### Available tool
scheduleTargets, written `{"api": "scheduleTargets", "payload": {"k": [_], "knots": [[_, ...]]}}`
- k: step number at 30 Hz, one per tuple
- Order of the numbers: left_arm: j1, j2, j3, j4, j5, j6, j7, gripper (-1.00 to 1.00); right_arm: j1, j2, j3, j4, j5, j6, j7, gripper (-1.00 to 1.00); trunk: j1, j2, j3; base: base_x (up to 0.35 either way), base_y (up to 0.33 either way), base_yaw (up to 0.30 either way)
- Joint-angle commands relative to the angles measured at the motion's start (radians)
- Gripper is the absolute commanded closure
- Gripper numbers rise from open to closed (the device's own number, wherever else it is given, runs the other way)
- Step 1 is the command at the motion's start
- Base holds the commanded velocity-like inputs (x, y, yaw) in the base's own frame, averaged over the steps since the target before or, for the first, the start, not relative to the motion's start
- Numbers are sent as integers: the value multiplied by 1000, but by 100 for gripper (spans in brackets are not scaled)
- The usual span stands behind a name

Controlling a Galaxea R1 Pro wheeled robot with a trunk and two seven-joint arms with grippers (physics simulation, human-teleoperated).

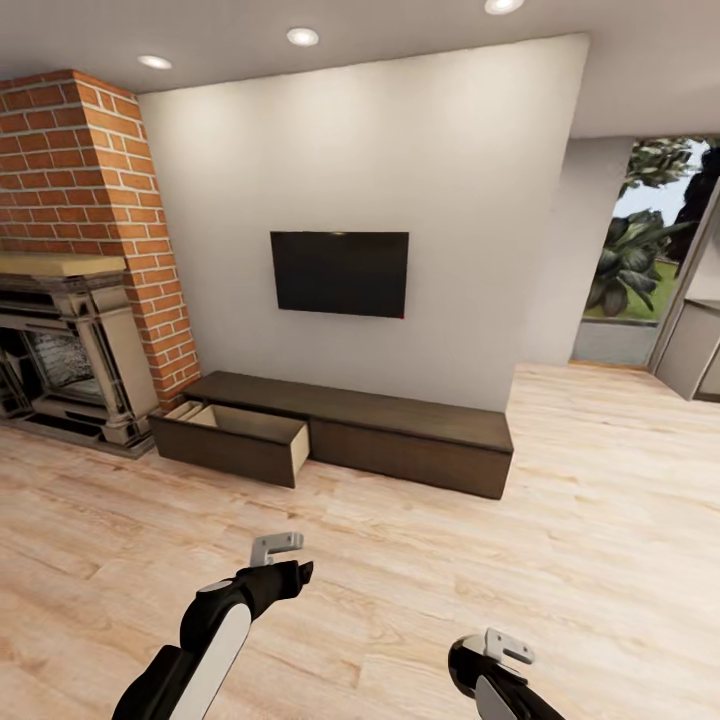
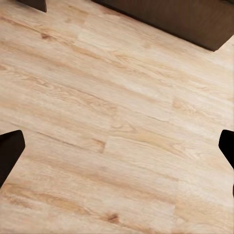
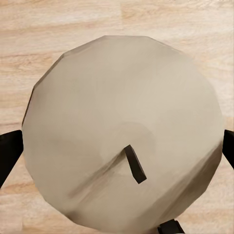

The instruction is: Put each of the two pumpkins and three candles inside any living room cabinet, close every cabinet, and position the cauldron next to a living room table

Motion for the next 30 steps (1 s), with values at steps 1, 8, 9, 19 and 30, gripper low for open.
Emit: {"api": "scheduleTargets", "payload": {"k": [1,8,9,19,30], "knots": [[-1,1,-3,-1,10,1,10,-100,0,-1,9,-2,-5,6,-8,100,1,-2,-1,0,0,78],[-1,1,-3,-1,10,1,10,-100,0,-1,11,-3,-5,6,-8,100,1,-2,-1,0,0,23],[-1,1,-3,-1,10,1,10,-100,0,-1,12,-3,-5,6,-8,100,1,-2,-1,0,0,2],[-1,1,-2,-2,16,1,10,-100,0,-1,10,-4,-5,6,-8,100,1,-2,-1,0,0,0],[1,2,5,-3,20,1,9,-100,0,-1,11,-3,-4,6,-8,100,1,-2,-1,61,56,153]]}}
